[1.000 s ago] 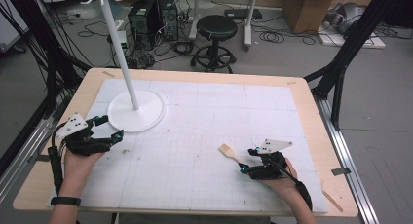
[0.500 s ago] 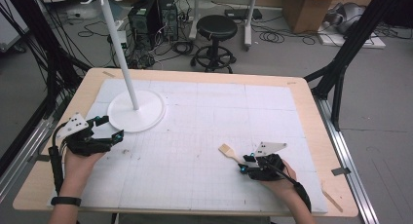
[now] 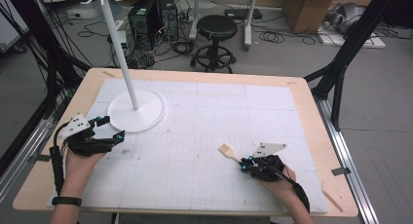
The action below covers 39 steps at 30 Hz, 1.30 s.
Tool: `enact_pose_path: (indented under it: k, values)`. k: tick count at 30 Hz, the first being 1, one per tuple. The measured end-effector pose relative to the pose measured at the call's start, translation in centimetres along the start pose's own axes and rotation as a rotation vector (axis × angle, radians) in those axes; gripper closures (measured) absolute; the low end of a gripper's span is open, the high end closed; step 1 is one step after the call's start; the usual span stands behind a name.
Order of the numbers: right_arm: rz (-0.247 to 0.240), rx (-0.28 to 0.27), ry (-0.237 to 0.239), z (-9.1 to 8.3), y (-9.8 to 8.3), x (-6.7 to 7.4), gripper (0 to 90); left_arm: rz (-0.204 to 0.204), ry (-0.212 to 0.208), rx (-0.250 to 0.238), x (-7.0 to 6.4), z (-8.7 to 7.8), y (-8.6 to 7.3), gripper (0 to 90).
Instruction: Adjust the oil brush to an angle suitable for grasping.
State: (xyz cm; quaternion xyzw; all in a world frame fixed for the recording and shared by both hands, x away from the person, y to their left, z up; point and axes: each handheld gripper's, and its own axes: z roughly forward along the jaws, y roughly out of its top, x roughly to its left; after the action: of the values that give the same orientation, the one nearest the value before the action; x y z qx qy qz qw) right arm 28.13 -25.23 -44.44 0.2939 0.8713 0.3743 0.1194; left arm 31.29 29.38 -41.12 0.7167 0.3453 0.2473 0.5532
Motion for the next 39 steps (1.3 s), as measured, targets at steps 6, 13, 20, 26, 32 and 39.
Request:
enact_pose_path:
  k: [6, 13, 20, 26, 32, 39]
  values:
    - [0.002, -0.003, 0.004, 0.0, 0.0, 0.0, 81.9, 0.001, 0.0, -0.001, 0.0, 0.0, 0.0, 16.8]
    - [0.003, -0.009, 0.02, -0.1, 0.1, -0.2, 82.1, -0.003, 0.001, -0.003, 0.0, 0.0, 0.0, 16.9]
    - [0.0, -0.051, 0.061, -0.9, 0.8, -0.6, 82.1, -0.008, 0.001, -0.017, 0.1, -0.2, 0.1, 16.9]
    - [-0.029, -0.071, 0.114, -1.3, 2.4, -0.7, 82.1, -0.015, 0.005, -0.039, 0.2, -0.7, 0.4, 17.1]
    - [-0.099, -0.087, 0.167, -1.2, 5.2, -0.2, 82.0, -0.008, 0.002, -0.05, 0.3, -1.1, 0.8, 17.2]
    - [-0.175, -0.103, 0.235, -0.1, 9.4, 1.0, 82.0, -0.008, 0.001, -0.066, 0.3, -1.5, 1.1, 17.2]
